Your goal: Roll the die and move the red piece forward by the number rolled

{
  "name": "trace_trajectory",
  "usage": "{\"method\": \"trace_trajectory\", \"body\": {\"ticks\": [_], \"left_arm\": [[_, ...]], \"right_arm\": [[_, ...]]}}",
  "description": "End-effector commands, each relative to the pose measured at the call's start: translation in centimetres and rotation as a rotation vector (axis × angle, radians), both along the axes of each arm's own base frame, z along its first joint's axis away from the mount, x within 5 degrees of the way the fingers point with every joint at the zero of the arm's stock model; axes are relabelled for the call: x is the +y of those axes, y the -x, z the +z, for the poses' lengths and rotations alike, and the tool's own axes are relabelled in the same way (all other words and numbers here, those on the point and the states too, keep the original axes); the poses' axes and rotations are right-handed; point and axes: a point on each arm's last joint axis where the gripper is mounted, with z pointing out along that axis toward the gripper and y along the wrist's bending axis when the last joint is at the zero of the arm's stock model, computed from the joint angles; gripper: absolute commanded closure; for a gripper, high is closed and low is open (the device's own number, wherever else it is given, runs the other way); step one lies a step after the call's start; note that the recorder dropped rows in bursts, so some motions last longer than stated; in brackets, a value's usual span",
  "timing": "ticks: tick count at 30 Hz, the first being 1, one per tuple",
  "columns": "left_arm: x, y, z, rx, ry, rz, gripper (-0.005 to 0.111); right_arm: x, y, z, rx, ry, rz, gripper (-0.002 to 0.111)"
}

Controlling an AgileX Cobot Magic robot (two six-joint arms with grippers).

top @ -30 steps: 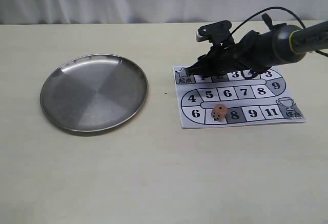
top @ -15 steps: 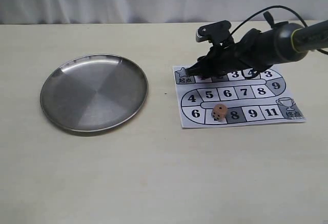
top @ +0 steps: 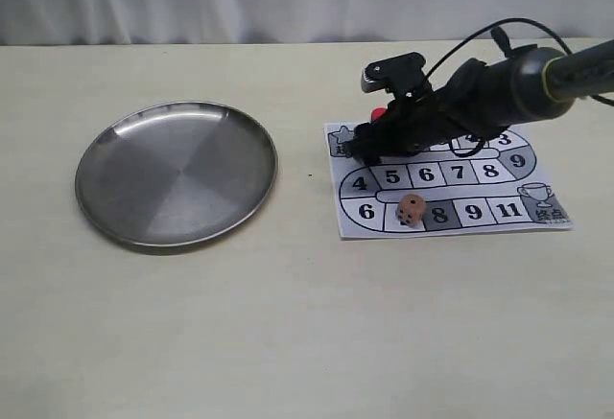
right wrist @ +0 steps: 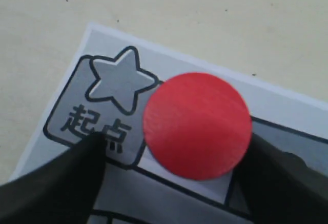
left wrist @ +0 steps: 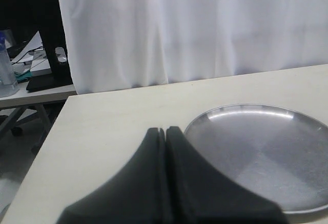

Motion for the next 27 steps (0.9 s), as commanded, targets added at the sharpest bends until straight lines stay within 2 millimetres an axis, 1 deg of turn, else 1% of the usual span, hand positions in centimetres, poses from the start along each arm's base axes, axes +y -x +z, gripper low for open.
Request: {"method": "trace_trajectory", "body": {"ticks": [1,2,4,6,8,10,11,12,14,15,16,18,20,22,23,24,27], "left_arm": [[-0.1,0.0,0.1,-0.021,0.007,-0.012,0.107],[-0.1,0.0,0.1,-0.021,0.007,-0.012,0.107],[-0.1,0.0,0.1,-0.021,0.007,-0.012,0.107],[-0.1,0.0,0.1,-0.021,0.007,-0.012,0.107],[-0.1,0.0,0.1,-0.021,0.007,-0.012,0.107],[-0.1,0.0,0.1,-0.021,0.007,-0.012,0.107],[-0.1,0.0,0.1,-0.021,0.007,-0.012,0.107],[-0.1,0.0,0.1,-0.021,0.007,-0.012,0.107],[-0.1,0.0,0.1,-0.021,0.007,-0.012,0.107],[-0.1,0.0,0.1,-0.021,0.007,-0.012,0.107],[-0.1,0.0,0.1,-0.021,0.007,-0.012,0.107],[-0.1,0.0,0.1,-0.021,0.007,-0.012,0.107],[-0.1,0.0,0.1,-0.021,0.007,-0.012,0.107],[-0.1,0.0,0.1,-0.021,0.007,-0.012,0.107],[-0.1,0.0,0.1,-0.021,0.007,-0.012,0.107],[-0.1,0.0,0.1,-0.021,0.007,-0.012,0.107],[-0.1,0.0,0.1,-0.021,0.007,-0.012,0.107]], "right_arm": [[0.0,0.1,0.3,0.012,-0.018,-0.015,0.024],[0.0,0.1,0.8,0.004,-0.021,-0.014,0.022],[0.0,0.1,2.5,-0.031,-0.030,-0.008,0.020],[-0.1,0.2,5.2,-0.089,-0.025,0.017,0.020],[-0.2,0.6,8.4,-0.152,-0.028,0.038,0.020],[-0.7,1.6,12.7,-0.217,-0.046,0.056,0.020],[-1.2,2.1,14.4,-0.238,-0.058,0.059,0.020],[-1.7,3.1,17.0,-0.266,-0.076,0.070,0.020],[-2.6,4.7,20.2,-0.292,-0.100,0.081,0.022],[-3.2,5.8,22.0,-0.307,-0.113,0.088,0.026],[-3.7,6.9,23.6,-0.321,-0.121,0.095,0.034],[-4.6,9.2,26.0,-0.360,-0.142,0.090,0.055],[-5.2,11.5,27.4,-0.404,-0.155,0.069,0.080],[-5.6,13.7,27.5,-0.436,-0.171,0.041,0.099],[-5.7,14.9,27.4,-0.456,-0.194,0.016,0.103],[-5.8,15.9,27.2,-0.473,-0.202,0.005,0.104],[-6.7,19.6,25.7,-0.521,-0.231,-0.068,0.104]]}}
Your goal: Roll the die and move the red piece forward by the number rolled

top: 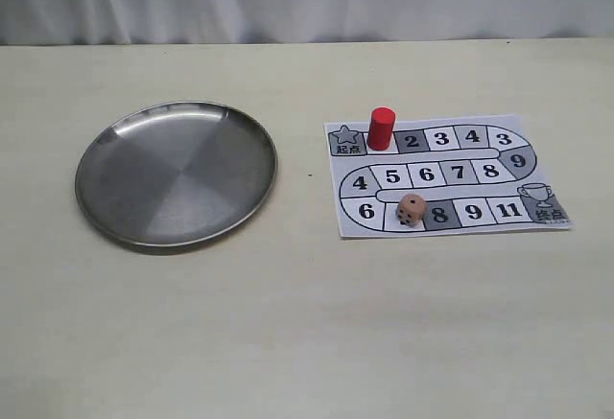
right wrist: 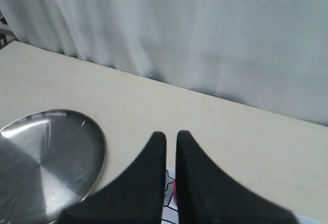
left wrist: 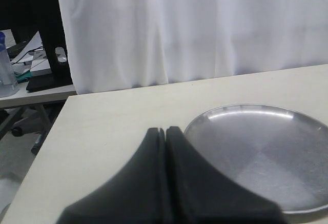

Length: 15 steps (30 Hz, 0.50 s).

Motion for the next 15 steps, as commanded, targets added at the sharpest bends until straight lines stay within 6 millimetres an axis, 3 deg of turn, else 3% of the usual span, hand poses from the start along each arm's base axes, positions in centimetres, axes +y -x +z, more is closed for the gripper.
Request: {"method": "trace_trajectory", "body": {"ticks": [1,7,12,15], "left_arm": [[-0.1,0.0,0.1,-0.021,0.007,-0.012,0.107],[-0.1,0.0,0.1,-0.021,0.007,-0.012,0.107],[-0.1,0.0,0.1,-0.021,0.007,-0.012,0.107],[-0.1,0.0,0.1,-0.021,0.007,-0.012,0.107]], "right_arm": [[-1.3,4.7,-2.8,-0.035,-0.076,-0.104,0.104],[-3.3,11.4,-9.8,-0.038,-0.094,-0.241,0.104],[-4.3,15.4,-14.4,-0.021,-0.218,-0.348,0.104],[-4.6,17.5,-16.9,-0.040,-0.187,-0.329,0.104]]}}
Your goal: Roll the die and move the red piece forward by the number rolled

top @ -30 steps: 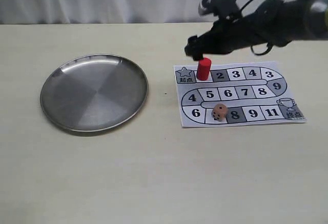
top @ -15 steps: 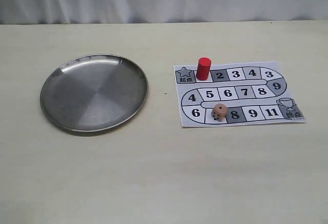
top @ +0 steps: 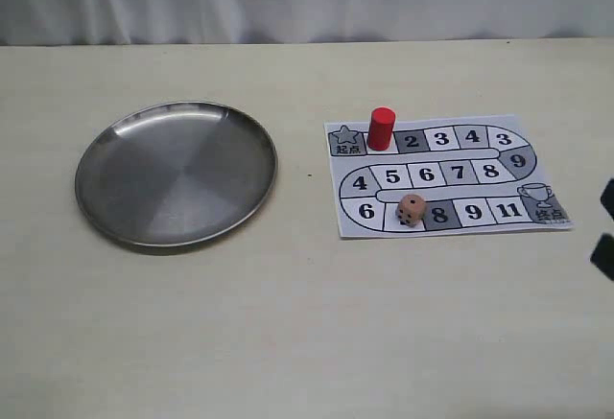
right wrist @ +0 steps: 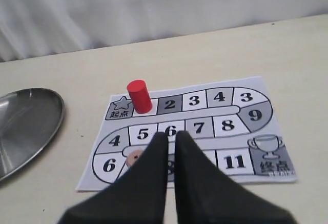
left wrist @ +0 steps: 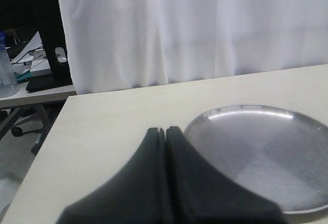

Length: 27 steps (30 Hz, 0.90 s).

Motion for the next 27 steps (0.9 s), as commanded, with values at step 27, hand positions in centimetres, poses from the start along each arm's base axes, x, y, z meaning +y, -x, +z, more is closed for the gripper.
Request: {"method": "trace_trajectory", "body": {"ticks": [27], "left_arm": [[-0.1,0.0,0.1,-0.021,0.007,-0.012,0.107]], "right_arm": [[-1.0,5.6,-3.1,-0.214,0.150,0.006,0.104]]}}
